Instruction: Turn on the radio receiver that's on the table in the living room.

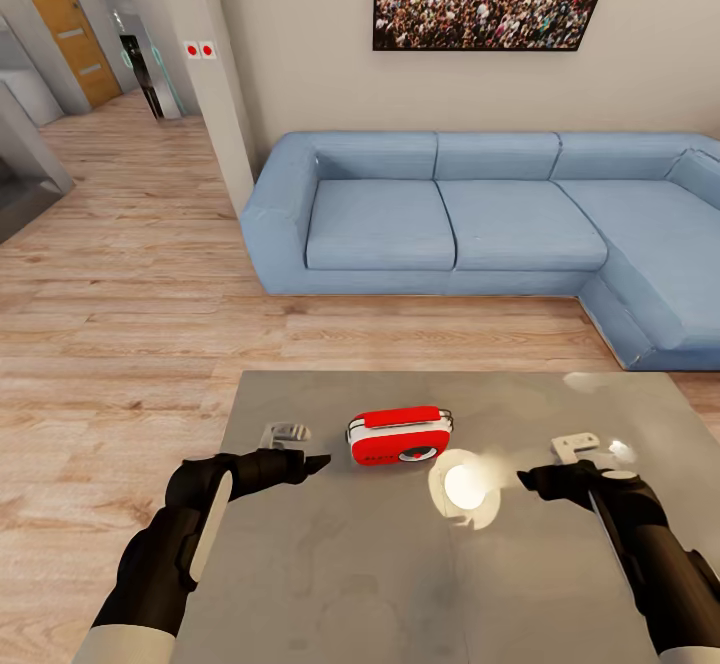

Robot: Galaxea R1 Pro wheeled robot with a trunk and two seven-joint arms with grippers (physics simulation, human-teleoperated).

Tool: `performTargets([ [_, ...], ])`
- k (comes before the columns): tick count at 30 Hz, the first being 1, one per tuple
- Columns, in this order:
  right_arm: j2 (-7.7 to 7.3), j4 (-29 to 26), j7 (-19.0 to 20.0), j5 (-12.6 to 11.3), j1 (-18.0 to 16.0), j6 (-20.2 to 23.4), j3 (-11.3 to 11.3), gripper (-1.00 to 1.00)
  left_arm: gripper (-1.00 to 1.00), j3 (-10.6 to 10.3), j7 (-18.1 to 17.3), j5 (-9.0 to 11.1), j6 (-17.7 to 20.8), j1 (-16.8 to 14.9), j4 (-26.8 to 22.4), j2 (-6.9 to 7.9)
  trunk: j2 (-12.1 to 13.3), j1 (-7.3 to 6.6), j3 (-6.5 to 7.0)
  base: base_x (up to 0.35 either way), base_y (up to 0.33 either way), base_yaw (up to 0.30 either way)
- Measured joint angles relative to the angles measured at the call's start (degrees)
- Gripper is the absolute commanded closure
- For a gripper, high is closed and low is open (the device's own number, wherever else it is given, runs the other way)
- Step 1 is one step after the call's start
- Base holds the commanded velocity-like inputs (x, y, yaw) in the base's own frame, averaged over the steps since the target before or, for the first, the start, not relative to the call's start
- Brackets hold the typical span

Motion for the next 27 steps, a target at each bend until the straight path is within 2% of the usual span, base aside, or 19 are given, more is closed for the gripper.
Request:
performTargets([
  [27, -0.2, -0.4, 0.9, -0.2, 0.0, -0.4, -0.2, -1.0, -1.0, 0.1, 0.0, 0.1, 0.0, 0.0, 0.5, -0.02, 0.0, 0.0, 0.0, 0.0, 0.0, 0.0],
])
